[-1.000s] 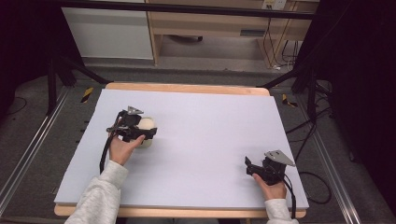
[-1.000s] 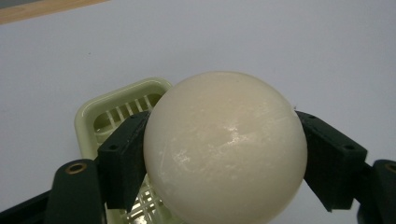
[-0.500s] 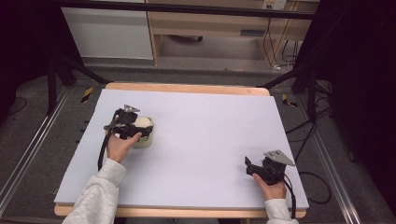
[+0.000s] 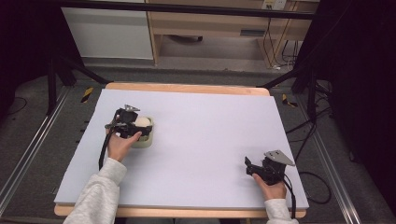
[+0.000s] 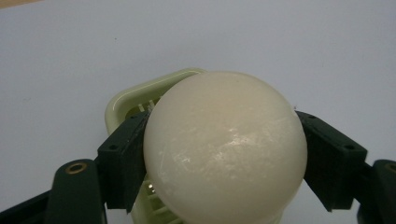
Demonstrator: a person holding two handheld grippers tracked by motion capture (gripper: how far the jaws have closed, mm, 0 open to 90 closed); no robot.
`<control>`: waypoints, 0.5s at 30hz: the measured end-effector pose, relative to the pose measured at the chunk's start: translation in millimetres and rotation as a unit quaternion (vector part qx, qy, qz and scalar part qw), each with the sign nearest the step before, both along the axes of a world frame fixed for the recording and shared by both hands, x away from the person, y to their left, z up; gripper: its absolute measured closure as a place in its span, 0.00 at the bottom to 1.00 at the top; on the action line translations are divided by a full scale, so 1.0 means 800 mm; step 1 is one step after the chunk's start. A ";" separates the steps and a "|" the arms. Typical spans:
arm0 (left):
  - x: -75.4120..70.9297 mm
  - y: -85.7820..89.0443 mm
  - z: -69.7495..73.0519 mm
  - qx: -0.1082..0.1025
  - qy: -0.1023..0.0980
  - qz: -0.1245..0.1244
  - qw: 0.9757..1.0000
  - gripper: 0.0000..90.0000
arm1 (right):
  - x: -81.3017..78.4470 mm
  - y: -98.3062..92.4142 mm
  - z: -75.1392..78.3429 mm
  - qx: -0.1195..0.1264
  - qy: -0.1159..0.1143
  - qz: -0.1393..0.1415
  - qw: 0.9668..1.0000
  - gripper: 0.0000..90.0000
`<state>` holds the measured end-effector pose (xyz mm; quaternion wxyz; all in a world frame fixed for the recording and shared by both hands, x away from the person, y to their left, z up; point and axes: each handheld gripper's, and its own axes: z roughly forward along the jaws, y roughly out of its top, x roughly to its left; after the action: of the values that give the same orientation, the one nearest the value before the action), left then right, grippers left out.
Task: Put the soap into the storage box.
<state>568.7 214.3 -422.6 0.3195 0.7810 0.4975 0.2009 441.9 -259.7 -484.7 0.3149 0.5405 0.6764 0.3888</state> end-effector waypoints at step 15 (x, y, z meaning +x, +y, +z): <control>0.005 0.003 -0.014 0.010 0.011 0.006 1.000 0.27 | 0.000 0.000 0.000 -0.001 0.000 0.000 1.000 0.07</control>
<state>572.6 217.0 -434.1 0.3049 0.7832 0.5038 0.1996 442.1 -259.5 -484.8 0.3154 0.5399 0.6768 0.3887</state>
